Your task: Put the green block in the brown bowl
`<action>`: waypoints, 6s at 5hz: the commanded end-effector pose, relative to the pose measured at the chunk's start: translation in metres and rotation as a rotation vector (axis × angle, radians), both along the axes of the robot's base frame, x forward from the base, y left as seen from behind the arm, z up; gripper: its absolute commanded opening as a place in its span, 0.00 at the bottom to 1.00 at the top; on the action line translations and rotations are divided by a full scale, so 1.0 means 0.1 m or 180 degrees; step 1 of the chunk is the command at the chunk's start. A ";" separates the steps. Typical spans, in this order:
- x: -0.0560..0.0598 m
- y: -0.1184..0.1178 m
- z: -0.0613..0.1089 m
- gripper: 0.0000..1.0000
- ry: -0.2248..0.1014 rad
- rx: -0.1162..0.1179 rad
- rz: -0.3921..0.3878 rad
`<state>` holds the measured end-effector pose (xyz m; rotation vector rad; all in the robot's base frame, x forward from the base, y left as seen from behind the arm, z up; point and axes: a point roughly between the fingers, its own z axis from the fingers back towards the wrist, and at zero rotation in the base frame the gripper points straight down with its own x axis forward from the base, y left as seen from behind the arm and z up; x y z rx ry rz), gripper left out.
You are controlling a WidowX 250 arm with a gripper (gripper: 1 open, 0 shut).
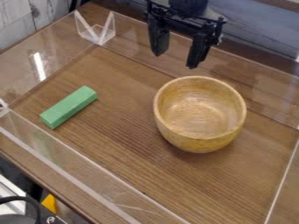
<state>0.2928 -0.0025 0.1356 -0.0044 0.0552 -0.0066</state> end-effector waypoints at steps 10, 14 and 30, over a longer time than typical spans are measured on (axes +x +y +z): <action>-0.88 1.53 -0.56 1.00 -0.0525 0.0076 0.0021; -0.79 1.44 -0.68 1.00 -0.0552 -0.0039 -0.0021; -0.41 0.53 0.04 0.00 -0.0578 -0.0376 0.0027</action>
